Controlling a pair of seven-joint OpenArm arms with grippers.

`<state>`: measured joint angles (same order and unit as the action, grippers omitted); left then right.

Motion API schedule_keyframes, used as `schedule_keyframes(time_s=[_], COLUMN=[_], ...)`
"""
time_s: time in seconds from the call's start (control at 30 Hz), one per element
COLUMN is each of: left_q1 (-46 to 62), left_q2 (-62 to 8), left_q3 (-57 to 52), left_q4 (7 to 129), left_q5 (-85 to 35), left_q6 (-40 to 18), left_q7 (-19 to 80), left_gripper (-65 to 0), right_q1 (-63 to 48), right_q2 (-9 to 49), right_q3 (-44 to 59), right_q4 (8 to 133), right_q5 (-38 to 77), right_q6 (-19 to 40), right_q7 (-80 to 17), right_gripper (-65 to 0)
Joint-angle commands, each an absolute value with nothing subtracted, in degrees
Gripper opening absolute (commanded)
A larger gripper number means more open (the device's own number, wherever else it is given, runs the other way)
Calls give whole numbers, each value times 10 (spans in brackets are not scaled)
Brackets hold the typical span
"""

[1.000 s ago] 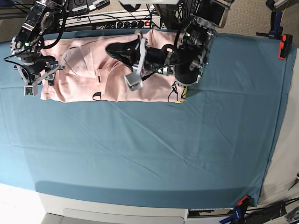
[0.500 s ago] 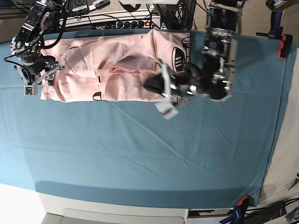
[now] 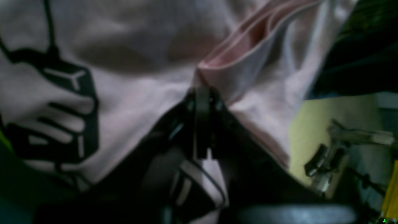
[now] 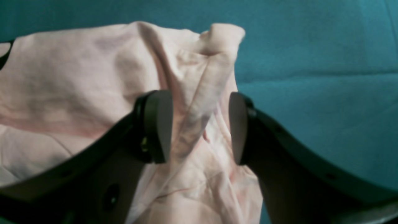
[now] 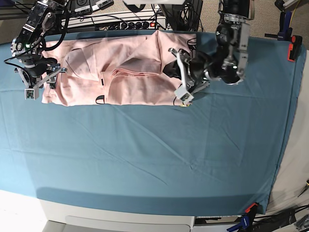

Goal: Fold the T-shirt properly
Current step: 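Press and tuck the folded layer with the left gripper, then grasp the shirt end near the right gripper and lift it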

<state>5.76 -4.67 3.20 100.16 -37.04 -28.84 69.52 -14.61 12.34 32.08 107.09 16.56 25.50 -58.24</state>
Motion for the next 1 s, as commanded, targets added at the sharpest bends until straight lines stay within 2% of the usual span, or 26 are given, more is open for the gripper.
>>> schedule_keyframes(time_s=[0.0, 0.17, 0.37, 0.6, 0.67, 0.77, 0.9, 0.97], left_q1=[51, 55, 67, 63, 56, 51, 51, 51], left_q2=[-44, -44, -12, 27, 31, 30, 26, 23], left_q3=[41, 109, 199, 274, 276, 271, 272, 272], left_q4=[1012, 1011, 1011, 1012, 1012, 1012, 1012, 1012], left_q5=[-364, -281, -313, -436, -445, -446, -446, -450], left_q6=[-280, -246, -234, -329, -343, -346, -353, -384], left_q7=[674, 644, 650, 671, 687, 703, 713, 721], left_gripper=[-650, -650, -650, -650, -650, -650, -650, -644], right_q1=[-141, -141, -141, -141, -141, -139, -113, -89], right_q2=[131, 131, 131, 132, 132, 141, 186, 210], right_q3=[323, 323, 323, 323, 324, 324, 328, 338], right_q4=[1080, 1080, 1080, 1080, 1080, 1078, 1035, 993], right_q5=[171, 171, 171, 171, 171, 153, 130, 144], right_q6=[255, 255, 255, 255, 254, 220, 220, 220], right_q7=[-569, -567, -568, -568, -568, -570, -569, -573], right_gripper=[-356, -356, -356, -356, -356, -355, -246, -238])
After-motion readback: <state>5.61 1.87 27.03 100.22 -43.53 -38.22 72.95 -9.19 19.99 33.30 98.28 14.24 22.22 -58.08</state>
